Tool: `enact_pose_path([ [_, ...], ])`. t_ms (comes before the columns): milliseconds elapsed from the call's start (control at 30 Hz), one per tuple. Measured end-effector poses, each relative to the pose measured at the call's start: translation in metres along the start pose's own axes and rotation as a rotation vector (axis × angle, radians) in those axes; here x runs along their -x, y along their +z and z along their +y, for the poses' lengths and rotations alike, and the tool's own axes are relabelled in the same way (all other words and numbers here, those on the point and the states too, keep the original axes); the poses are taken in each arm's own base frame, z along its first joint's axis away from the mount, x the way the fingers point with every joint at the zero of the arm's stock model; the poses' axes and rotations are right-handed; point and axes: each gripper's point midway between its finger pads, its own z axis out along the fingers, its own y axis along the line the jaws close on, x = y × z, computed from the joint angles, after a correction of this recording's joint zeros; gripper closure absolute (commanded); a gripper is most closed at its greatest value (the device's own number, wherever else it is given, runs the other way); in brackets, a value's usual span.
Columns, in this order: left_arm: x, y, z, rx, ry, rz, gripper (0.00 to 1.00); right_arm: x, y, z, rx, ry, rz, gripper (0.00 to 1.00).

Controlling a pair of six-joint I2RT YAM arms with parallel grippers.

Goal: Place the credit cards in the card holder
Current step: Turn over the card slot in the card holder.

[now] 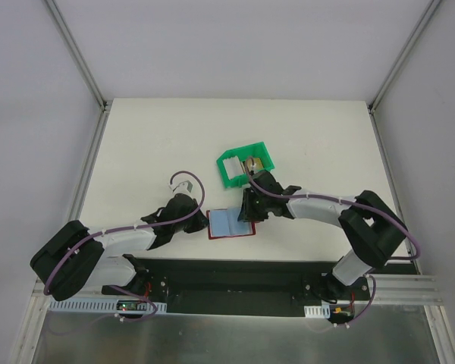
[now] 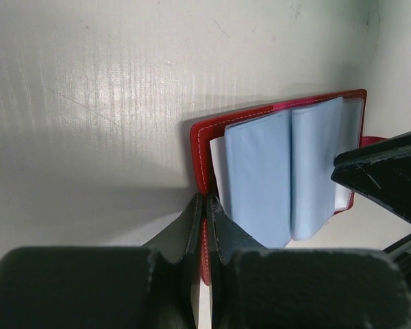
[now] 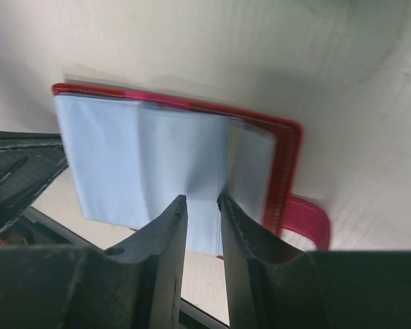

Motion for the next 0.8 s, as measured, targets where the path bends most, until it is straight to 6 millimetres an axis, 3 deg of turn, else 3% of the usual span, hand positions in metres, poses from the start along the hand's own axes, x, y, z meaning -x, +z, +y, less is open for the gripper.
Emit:
enact_pose_path([
  [500, 0.0, 0.0, 0.0, -0.001, 0.001, -0.001, 1.0, -0.009, 0.006, 0.05, 0.116, -0.085, 0.071, 0.72],
  [800, 0.0, 0.0, 0.0, -0.001, -0.001, -0.001, 1.0, -0.005, 0.01, 0.095, 0.259, -0.116, 0.128, 0.69],
])
